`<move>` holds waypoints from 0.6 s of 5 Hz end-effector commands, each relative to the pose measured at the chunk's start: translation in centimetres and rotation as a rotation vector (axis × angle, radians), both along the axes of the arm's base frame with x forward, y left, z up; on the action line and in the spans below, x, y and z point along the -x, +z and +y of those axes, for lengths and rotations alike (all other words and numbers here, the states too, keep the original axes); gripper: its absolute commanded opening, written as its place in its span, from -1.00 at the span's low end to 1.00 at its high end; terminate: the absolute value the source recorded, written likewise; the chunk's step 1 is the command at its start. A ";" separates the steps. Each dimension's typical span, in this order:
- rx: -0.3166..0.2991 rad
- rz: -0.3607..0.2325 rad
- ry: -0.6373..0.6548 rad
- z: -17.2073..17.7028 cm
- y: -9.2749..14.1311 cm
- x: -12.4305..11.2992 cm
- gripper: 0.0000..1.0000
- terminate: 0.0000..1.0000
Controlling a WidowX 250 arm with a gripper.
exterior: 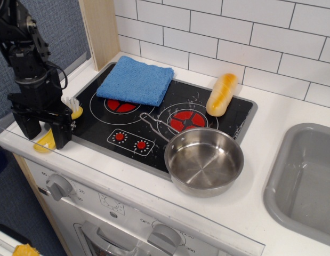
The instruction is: Move the brush a bit up
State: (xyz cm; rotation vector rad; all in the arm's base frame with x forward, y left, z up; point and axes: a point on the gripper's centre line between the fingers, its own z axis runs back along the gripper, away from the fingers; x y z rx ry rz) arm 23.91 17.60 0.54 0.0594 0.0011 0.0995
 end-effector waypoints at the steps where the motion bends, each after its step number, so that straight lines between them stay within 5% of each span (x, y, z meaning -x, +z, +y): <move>1: -0.036 -0.010 0.006 0.1 0.1 -2.1 1.00 -1.00; 2: -0.041 -0.029 0.015 0.2 0.7 -2.3 -1.00 -1.00; 3: -0.038 -0.023 0.008 0.2 0.7 -2.1 -1.00 -1.00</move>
